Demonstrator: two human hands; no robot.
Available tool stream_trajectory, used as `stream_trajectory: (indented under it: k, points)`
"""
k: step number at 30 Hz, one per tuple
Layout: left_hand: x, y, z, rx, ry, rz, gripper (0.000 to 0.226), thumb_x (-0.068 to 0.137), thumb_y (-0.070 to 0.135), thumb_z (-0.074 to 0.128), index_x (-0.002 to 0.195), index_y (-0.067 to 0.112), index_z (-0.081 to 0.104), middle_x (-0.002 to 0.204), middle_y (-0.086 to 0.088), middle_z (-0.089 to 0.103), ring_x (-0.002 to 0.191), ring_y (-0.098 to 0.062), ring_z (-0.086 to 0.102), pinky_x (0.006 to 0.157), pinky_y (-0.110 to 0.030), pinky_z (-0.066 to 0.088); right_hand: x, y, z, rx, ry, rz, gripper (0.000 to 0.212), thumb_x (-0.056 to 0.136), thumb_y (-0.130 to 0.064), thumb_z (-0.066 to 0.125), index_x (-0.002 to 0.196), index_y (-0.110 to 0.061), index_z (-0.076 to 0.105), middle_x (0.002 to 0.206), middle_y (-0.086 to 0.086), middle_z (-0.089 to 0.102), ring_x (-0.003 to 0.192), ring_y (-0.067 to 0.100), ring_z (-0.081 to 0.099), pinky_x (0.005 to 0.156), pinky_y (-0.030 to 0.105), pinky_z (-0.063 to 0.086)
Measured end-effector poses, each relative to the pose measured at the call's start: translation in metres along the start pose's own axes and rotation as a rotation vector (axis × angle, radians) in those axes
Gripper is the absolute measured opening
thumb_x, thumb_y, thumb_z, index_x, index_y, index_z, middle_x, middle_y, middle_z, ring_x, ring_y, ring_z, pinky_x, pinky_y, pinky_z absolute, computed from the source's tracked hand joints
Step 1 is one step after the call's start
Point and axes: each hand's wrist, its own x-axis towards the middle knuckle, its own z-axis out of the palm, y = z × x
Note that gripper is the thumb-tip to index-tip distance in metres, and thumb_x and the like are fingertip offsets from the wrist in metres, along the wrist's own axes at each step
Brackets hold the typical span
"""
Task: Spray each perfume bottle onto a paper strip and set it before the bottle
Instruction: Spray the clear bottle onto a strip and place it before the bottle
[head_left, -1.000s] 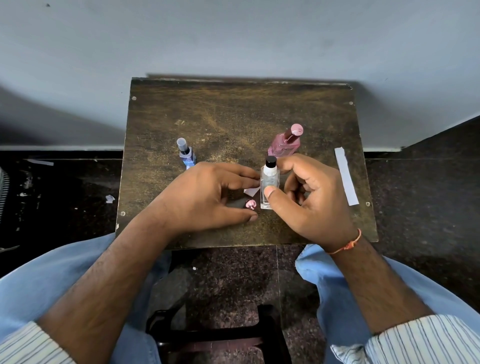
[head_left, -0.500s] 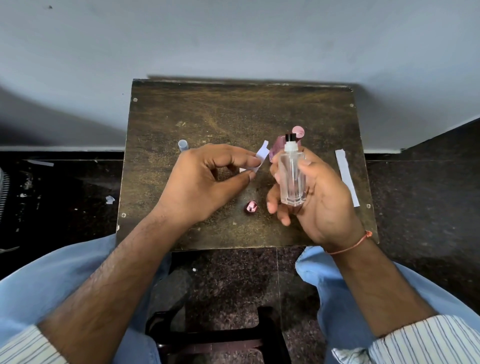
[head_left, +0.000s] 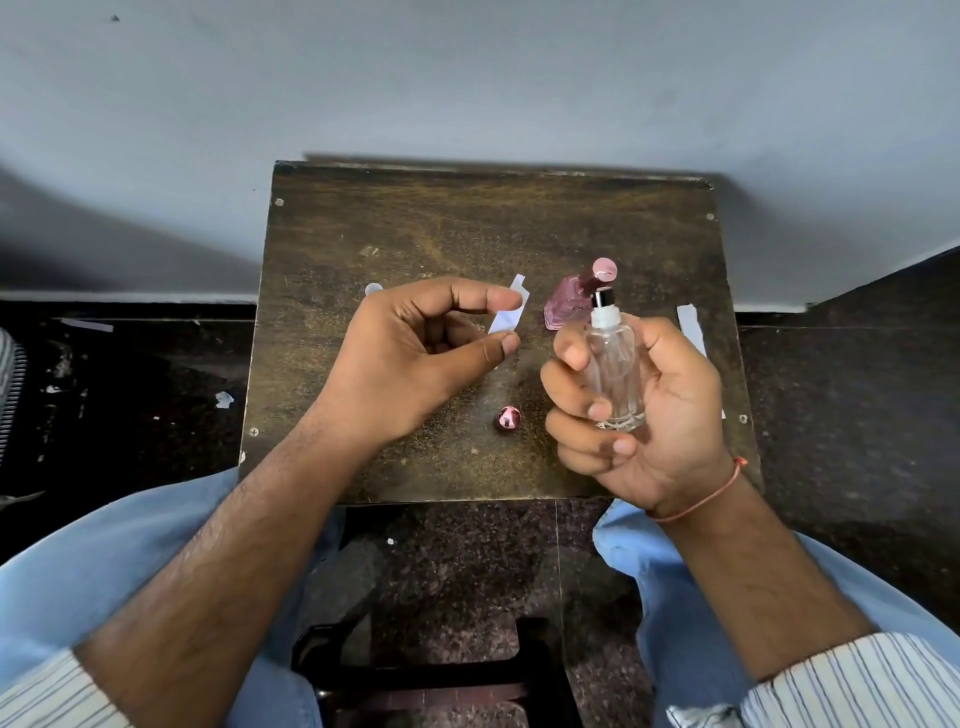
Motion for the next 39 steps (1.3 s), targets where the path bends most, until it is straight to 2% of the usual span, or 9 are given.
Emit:
stream_trajectory:
  k: [4, 8, 11, 14, 20, 24, 28, 31, 39]
  points:
    - [-0.002, 0.0, -0.001, 0.01, -0.055, -0.024, 0.037, 0.09, 0.01, 0.086, 0.119, 0.032, 0.08, 0.068, -0.038, 0.061, 0.052, -0.052, 0.045, 0.048, -0.046, 0.039, 0.0, -0.001, -0.004, 0.145, -0.129, 0.038, 0.041, 0.1, -0.042, 0.029, 0.085, -0.015, 0.057, 0.053, -0.002, 0.033, 0.04, 0.013, 0.024, 0.041, 0.022, 0.011]
    - [-0.002, 0.0, -0.003, 0.014, -0.063, -0.06, 0.043, 0.092, 0.01, 0.085, 0.131, 0.028, 0.077, 0.055, -0.025, 0.052, 0.048, -0.027, 0.03, 0.048, -0.024, 0.028, -0.001, -0.003, -0.005, 0.192, -0.168, 0.034, 0.045, 0.102, -0.043, 0.031, 0.084, -0.014, 0.06, 0.049, -0.001, 0.033, 0.04, 0.015, 0.028, 0.041, 0.024, 0.013]
    - [-0.002, 0.001, -0.001, 0.003, -0.075, -0.056, 0.048, 0.092, 0.009, 0.084, 0.134, 0.03, 0.075, 0.058, -0.019, 0.062, 0.05, -0.028, 0.038, 0.05, -0.028, 0.032, -0.002, -0.003, 0.0, 0.09, -0.054, 0.008, 0.058, 0.105, -0.06, 0.031, 0.084, -0.015, 0.06, 0.047, -0.002, 0.04, 0.035, 0.012, 0.031, 0.04, 0.021, 0.022]
    - [-0.003, 0.002, 0.0, 0.017, -0.088, -0.052, 0.051, 0.092, 0.009, 0.085, 0.136, 0.031, 0.073, 0.064, -0.017, 0.072, 0.052, -0.027, 0.048, 0.051, -0.027, 0.038, -0.001, 0.0, 0.005, -0.078, 0.062, -0.054, 0.065, 0.104, -0.071, 0.03, 0.086, -0.016, 0.061, 0.049, -0.002, 0.048, 0.034, 0.008, 0.037, 0.041, 0.022, 0.019]
    - [-0.004, 0.002, 0.002, 0.062, -0.11, -0.04, 0.054, 0.09, 0.0, 0.084, 0.137, 0.023, 0.071, 0.087, 0.013, 0.082, 0.054, -0.004, 0.064, 0.052, -0.017, 0.047, 0.009, 0.012, 0.016, -0.536, 0.416, -0.156, 0.066, 0.088, -0.081, 0.047, 0.07, -0.019, 0.06, 0.049, 0.004, 0.041, 0.036, 0.014, 0.029, 0.049, 0.031, 0.015]
    - [-0.005, 0.003, 0.003, 0.072, -0.131, -0.046, 0.059, 0.09, -0.003, 0.083, 0.143, 0.017, 0.067, 0.086, 0.023, 0.08, 0.055, 0.0, 0.065, 0.053, -0.019, 0.048, 0.012, 0.016, 0.019, -0.734, 0.59, -0.265, 0.079, 0.083, -0.08, 0.052, 0.068, -0.002, 0.056, 0.052, 0.008, 0.043, 0.04, 0.013, 0.033, 0.044, 0.023, 0.026]
    - [-0.005, 0.004, 0.003, 0.068, -0.134, -0.05, 0.06, 0.088, -0.002, 0.085, 0.142, 0.018, 0.069, 0.111, 0.013, 0.081, 0.06, -0.007, 0.071, 0.055, -0.021, 0.051, 0.015, 0.016, 0.019, -0.737, 0.652, -0.373, 0.079, 0.095, -0.059, 0.057, 0.076, 0.017, 0.044, 0.047, -0.003, 0.043, 0.038, 0.007, 0.034, 0.04, 0.019, 0.026]
    - [-0.006, 0.004, 0.005, 0.067, -0.159, -0.059, 0.06, 0.087, -0.003, 0.086, 0.141, 0.017, 0.07, 0.104, 0.021, 0.08, 0.06, -0.004, 0.071, 0.056, -0.016, 0.049, 0.016, 0.017, 0.018, -0.731, 0.675, -0.424, 0.073, 0.095, -0.051, 0.057, 0.072, 0.016, 0.043, 0.046, -0.004, 0.042, 0.038, 0.006, 0.035, 0.039, 0.017, 0.027]
    - [-0.007, 0.004, 0.005, 0.102, -0.192, -0.043, 0.059, 0.088, -0.001, 0.086, 0.141, 0.017, 0.07, 0.098, 0.029, 0.079, 0.059, 0.0, 0.071, 0.056, -0.012, 0.048, 0.015, 0.019, 0.019, -0.734, 0.641, -0.431, 0.076, 0.085, -0.059, 0.056, 0.07, 0.014, 0.045, 0.045, -0.003, 0.041, 0.036, 0.006, 0.033, 0.041, 0.017, 0.028]
